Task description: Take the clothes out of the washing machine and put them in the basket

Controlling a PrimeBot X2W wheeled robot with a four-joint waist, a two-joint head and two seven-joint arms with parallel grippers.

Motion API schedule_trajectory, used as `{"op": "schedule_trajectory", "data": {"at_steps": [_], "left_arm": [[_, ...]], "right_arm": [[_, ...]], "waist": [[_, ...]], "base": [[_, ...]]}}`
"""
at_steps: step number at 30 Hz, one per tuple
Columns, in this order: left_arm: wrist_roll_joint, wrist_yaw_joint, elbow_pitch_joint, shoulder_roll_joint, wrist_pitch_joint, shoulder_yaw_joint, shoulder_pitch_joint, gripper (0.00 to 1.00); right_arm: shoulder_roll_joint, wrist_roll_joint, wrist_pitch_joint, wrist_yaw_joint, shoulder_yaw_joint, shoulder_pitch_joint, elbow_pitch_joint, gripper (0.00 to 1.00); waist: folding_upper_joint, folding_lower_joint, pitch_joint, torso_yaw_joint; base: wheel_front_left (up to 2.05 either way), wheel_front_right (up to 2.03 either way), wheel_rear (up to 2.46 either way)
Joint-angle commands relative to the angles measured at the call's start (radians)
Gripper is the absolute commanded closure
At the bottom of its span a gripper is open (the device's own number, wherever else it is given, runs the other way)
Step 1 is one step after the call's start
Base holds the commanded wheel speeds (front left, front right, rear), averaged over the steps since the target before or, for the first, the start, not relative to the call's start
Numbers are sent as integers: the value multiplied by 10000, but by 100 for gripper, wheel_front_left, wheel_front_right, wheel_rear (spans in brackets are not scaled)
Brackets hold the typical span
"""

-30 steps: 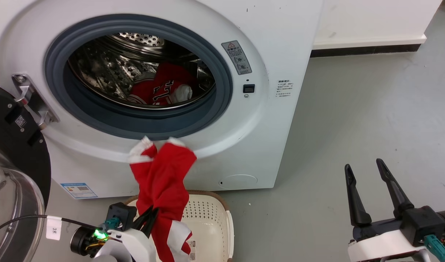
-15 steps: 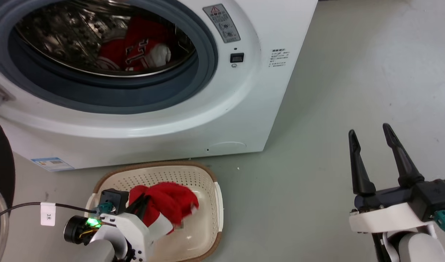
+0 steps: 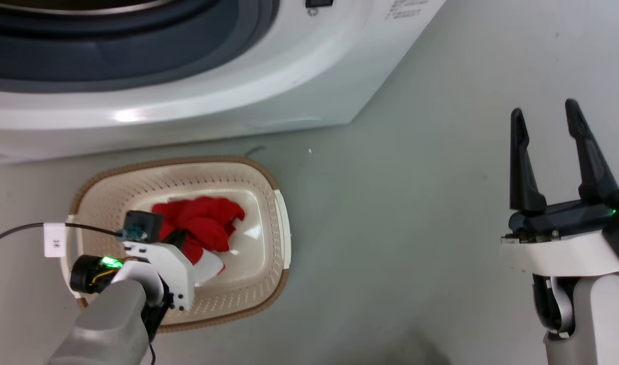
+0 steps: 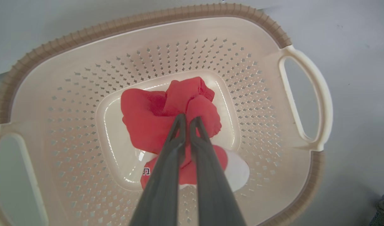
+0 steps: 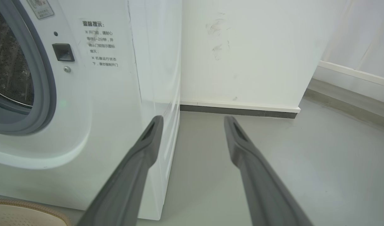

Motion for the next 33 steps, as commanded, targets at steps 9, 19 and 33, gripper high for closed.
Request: {"op": "schedule_trajectory", "data": {"at_steps": [9,19,33], "left_arm": [[-376,-100,1198,-166,440,136,-894,100],[-116,164,1521,-220,183,-162,-1142,0],[-414,23,1080,-360,-340,293,-136,0]], "right_arm": [[13,106,-21,-7,-31,-629,-240,0],[13,94,-21,-7,-39,-664,-188,0],[8,-306,-21,-7,80,202,356,0]], "waist": [[0,-2,1770,-323],[0,-2,1902,-229],[0,-2,-612,433]], "base": [[0,0,0],[0,0,0],[0,0,0]]}}
